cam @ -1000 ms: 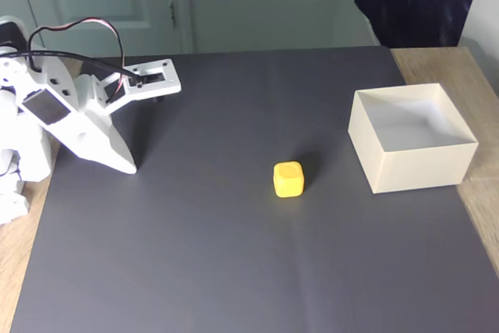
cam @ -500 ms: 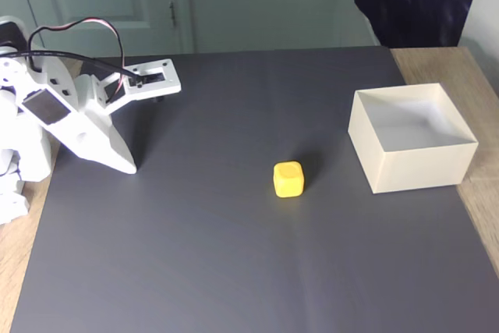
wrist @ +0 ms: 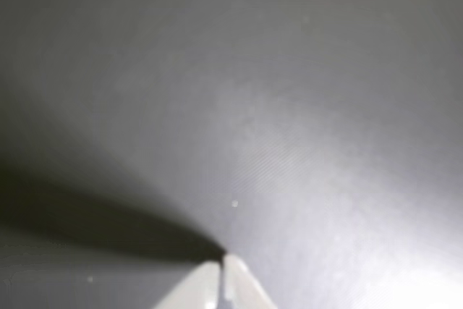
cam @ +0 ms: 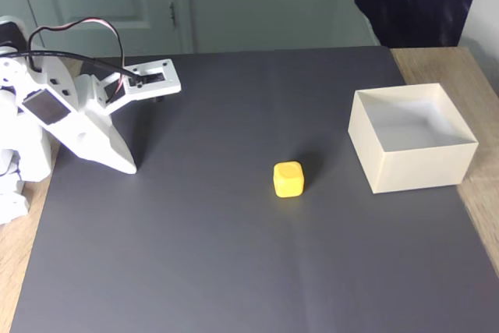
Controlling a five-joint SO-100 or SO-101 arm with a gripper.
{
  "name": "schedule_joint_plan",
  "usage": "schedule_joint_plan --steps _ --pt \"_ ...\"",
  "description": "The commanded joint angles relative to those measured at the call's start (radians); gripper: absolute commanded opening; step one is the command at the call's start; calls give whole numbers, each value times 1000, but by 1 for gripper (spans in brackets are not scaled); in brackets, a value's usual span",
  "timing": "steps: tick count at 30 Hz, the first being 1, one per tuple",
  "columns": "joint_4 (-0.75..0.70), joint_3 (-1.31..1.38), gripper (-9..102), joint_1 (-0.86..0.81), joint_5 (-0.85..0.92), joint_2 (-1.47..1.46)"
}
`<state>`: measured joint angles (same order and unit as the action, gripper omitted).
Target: Grasp a cube block and put it in the white box.
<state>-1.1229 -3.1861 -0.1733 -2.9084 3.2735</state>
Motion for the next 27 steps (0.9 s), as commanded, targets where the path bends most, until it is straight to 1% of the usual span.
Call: schedule_joint_plan --steps 1,11,14,17,20,22,27 --pt "-3 2 1 -6 -5 8" --pt "-2 2 0 -41 -3 8" --pt "-3 2 0 -107 5 8" --pt "2 2 0 -109 -12 8" --pt "0 2 0 -121 -91 8" --pt "15 2 0 -121 -121 8" --pt "135 2 0 -120 -124 8"
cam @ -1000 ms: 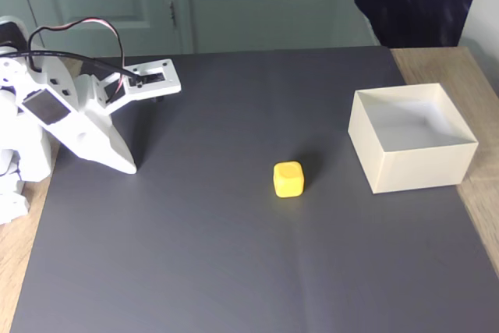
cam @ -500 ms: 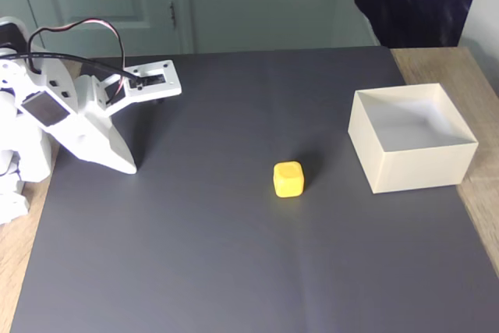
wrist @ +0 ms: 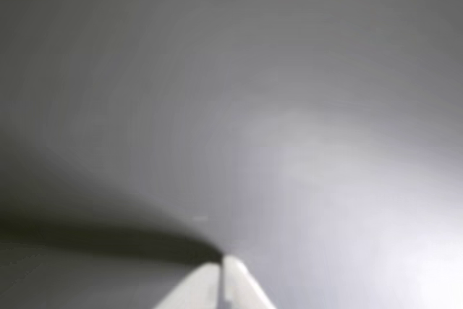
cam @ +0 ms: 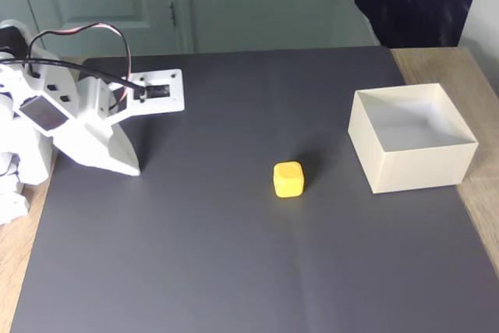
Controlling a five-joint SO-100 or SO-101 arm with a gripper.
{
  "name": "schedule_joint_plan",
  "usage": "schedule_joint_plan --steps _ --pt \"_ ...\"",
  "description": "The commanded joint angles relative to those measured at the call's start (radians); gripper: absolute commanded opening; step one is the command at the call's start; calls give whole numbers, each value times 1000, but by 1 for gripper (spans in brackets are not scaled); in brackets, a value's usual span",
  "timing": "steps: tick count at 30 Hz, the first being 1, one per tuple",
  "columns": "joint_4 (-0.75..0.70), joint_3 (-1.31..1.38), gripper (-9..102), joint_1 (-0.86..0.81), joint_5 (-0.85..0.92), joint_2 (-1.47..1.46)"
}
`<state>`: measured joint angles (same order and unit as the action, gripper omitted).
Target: Grasp a cube block and put it in the white box.
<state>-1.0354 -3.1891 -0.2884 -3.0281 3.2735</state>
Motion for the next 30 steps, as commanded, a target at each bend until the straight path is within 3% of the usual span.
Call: schedule_joint_plan --steps 1,7,16,25,30 --pt "61 6 0 -2 -15 8" --pt "100 92 0 8 -29 -77" --pt "388 623 0 -20 -48 -856" --pt "413 1080 0 -81 -75 -1319" --pt "430 1152 12 -115 -77 -1397"
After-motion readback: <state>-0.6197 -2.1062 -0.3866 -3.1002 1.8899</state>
